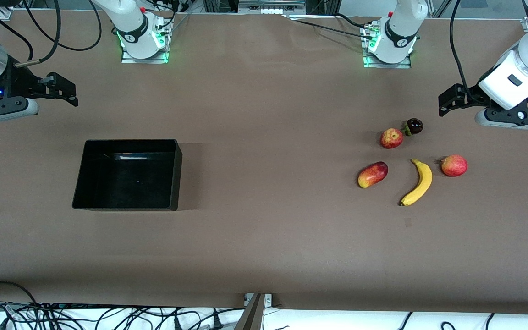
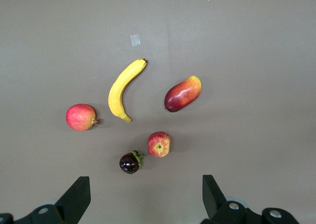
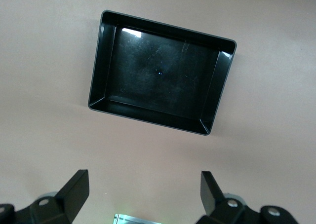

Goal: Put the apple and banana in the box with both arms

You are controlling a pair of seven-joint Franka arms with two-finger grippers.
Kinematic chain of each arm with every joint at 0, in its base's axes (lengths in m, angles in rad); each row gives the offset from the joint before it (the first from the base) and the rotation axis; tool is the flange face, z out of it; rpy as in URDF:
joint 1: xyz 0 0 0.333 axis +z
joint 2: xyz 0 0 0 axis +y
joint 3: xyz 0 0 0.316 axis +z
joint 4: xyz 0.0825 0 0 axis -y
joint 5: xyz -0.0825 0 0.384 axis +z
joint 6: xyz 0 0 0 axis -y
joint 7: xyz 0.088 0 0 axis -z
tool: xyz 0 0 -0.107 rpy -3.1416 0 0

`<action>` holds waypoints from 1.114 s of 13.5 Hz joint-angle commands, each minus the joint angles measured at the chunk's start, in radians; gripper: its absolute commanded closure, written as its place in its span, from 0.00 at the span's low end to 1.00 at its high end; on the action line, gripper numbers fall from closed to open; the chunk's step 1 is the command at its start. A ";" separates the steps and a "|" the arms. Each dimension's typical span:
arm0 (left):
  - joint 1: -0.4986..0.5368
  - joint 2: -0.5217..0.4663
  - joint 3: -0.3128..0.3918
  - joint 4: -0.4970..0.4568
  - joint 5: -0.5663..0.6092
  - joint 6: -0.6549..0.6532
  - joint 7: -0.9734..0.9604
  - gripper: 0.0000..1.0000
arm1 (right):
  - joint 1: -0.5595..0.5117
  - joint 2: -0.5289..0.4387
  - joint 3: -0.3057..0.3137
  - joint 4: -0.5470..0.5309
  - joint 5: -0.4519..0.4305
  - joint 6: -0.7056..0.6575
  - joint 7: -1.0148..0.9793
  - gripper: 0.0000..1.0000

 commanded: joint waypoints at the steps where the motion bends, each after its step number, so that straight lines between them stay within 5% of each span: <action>1: -0.003 0.015 0.003 0.033 -0.013 -0.020 0.008 0.00 | -0.019 0.005 0.018 0.016 -0.012 -0.028 -0.008 0.00; 11: -0.002 0.015 0.005 0.033 -0.013 -0.022 0.007 0.00 | -0.025 0.017 0.010 0.011 -0.031 -0.018 -0.032 0.00; 15: -0.002 0.015 0.005 0.033 -0.013 -0.022 0.007 0.00 | -0.027 0.063 -0.039 -0.126 -0.096 0.166 -0.061 0.00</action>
